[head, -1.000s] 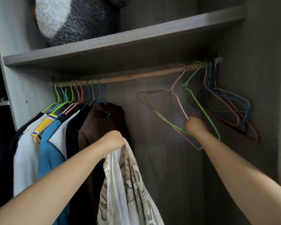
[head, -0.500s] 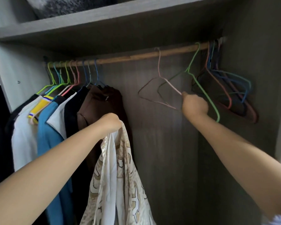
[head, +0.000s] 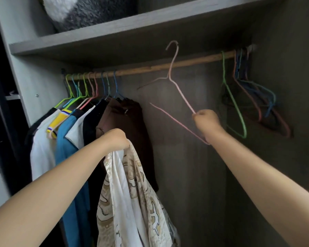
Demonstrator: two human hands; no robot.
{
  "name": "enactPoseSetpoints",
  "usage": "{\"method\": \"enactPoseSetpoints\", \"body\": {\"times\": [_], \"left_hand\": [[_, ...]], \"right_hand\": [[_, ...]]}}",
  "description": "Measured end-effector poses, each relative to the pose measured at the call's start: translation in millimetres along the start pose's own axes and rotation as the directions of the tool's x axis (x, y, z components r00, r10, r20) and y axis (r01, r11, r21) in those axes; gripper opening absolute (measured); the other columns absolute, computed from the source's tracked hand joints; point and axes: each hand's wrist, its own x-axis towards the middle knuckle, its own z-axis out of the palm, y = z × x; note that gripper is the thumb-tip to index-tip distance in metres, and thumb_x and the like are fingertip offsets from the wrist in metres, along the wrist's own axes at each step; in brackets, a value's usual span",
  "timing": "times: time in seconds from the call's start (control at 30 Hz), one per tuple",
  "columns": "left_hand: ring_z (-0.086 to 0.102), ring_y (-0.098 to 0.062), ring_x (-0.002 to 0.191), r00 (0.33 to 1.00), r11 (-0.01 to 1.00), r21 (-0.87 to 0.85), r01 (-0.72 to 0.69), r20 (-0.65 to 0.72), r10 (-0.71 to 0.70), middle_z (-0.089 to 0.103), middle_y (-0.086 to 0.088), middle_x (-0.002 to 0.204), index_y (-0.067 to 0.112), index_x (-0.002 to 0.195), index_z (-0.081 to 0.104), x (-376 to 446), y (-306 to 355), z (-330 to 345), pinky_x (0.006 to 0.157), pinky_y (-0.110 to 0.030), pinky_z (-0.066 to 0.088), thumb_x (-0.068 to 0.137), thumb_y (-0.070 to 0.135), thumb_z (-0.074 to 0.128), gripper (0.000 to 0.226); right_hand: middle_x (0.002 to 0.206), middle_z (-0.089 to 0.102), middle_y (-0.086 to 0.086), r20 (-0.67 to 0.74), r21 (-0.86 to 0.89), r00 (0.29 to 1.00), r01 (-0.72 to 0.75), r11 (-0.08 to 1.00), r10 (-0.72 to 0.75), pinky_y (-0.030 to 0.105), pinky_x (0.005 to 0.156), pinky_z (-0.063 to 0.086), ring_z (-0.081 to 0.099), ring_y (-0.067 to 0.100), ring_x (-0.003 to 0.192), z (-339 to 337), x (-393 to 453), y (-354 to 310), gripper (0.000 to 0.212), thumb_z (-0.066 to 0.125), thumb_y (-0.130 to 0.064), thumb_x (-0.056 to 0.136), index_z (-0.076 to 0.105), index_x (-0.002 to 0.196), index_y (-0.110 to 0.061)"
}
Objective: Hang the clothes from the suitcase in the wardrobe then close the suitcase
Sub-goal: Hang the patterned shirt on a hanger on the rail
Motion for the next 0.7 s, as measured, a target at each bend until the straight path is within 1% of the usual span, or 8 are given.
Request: {"method": "enactPoseSetpoints", "body": {"times": [0.1, 0.2, 0.27, 0.37, 0.47, 0.5, 0.57, 0.7], "left_hand": [[0.031, -0.012, 0.053, 0.999, 0.993, 0.113, 0.029, 0.032, -0.033, 0.031, -0.002, 0.062, 0.009, 0.057, 0.033, -5, -10, -6, 0.046, -0.021, 0.025, 0.088, 0.007, 0.046, 0.034], [0.032, -0.012, 0.054, 0.998, 0.992, 0.121, 0.036, 0.038, -0.041, 0.034, -0.003, 0.063, 0.009, 0.056, 0.037, -4, -23, -11, 0.046, -0.022, 0.025, 0.087, 0.01, 0.049, 0.033], [0.033, -0.013, 0.054, 0.999, 0.997, 0.071, 0.037, 0.015, -0.038, 0.035, -0.003, 0.064, 0.008, 0.056, 0.037, -6, -27, -16, 0.046, -0.024, 0.026, 0.084, 0.01, 0.051, 0.032], [0.032, -0.014, 0.051, 0.999, 0.998, 0.047, 0.043, -0.011, -0.043, 0.034, -0.003, 0.063, 0.008, 0.056, 0.036, -15, -26, -23, 0.044, -0.025, 0.026, 0.084, 0.011, 0.052, 0.032], [0.033, -0.014, 0.051, 0.997, 0.997, 0.052, 0.058, -0.049, -0.055, 0.035, -0.004, 0.061, 0.007, 0.056, 0.037, -23, -29, -27, 0.044, -0.025, 0.026, 0.085, 0.011, 0.052, 0.033], [0.034, -0.015, 0.051, 0.996, 0.996, 0.052, 0.068, -0.052, -0.065, 0.035, -0.004, 0.061, 0.007, 0.056, 0.037, -25, -31, -27, 0.044, -0.025, 0.026, 0.085, 0.012, 0.053, 0.033], [0.033, -0.016, 0.05, 0.994, 0.994, 0.052, 0.1, -0.044, -0.097, 0.034, -0.005, 0.06, 0.007, 0.056, 0.036, -31, -42, -29, 0.044, -0.026, 0.025, 0.085, 0.015, 0.053, 0.035], [0.037, -0.018, 0.055, 0.983, 0.981, 0.079, 0.178, -0.058, -0.174, 0.035, -0.004, 0.061, 0.009, 0.056, 0.034, -42, -69, -31, 0.046, -0.026, 0.026, 0.086, 0.02, 0.053, 0.036]], "right_hand": [[0.047, 0.028, 0.001, 0.102, 0.288, 0.984, -0.169, 0.943, 0.145, 0.018, 0.034, 0.02, 0.029, 0.013, 0.042, 23, -34, 33, 0.04, 0.051, -0.015, 0.092, 0.034, 0.055, -0.016], [0.032, 0.028, -0.008, 0.309, 0.399, 0.939, -0.27, 0.876, 0.149, 0.015, 0.029, 0.018, 0.026, 0.002, 0.028, 41, -66, 66, 0.039, 0.053, -0.01, 0.091, 0.035, 0.056, -0.016], [0.032, 0.034, -0.007, 0.511, 0.416, 0.851, -0.365, 0.833, 0.118, 0.016, 0.031, 0.02, 0.028, 0.004, 0.027, 50, -79, 77, 0.034, 0.055, -0.006, 0.089, 0.039, 0.059, -0.013], [0.046, 0.044, -0.004, 0.632, 0.311, 0.774, -0.218, 0.925, -0.03, 0.015, 0.037, 0.027, 0.038, 0.002, 0.033, 60, -88, 71, 0.02, 0.058, 0.002, 0.085, 0.05, 0.073, -0.013], [0.062, 0.048, 0.0, 0.583, 0.239, 0.792, 0.048, 0.97, -0.183, 0.006, 0.045, 0.032, 0.045, -0.001, 0.049, 66, -92, 50, 0.004, 0.06, -0.012, 0.087, 0.058, 0.085, -0.009], [0.061, 0.049, -0.003, 0.537, 0.266, 0.819, 0.063, 0.962, -0.202, 0.006, 0.045, 0.032, 0.044, -0.001, 0.048, 66, -92, 47, 0.012, 0.059, -0.018, 0.088, 0.061, 0.084, -0.007], [0.044, 0.045, -0.012, 0.453, 0.341, 0.872, 0.021, 0.94, -0.184, 0.009, 0.038, 0.032, 0.041, -0.001, 0.036, 65, -90, 42, 0.025, 0.052, -0.025, 0.092, 0.06, 0.075, -0.008], [0.027, 0.033, -0.008, 0.38, 0.462, 0.923, -0.128, 0.878, -0.066, 0.01, 0.028, 0.019, 0.026, 0.001, 0.024, 57, -79, 41, 0.032, 0.043, -0.015, 0.096, 0.055, 0.066, -0.016]]}}
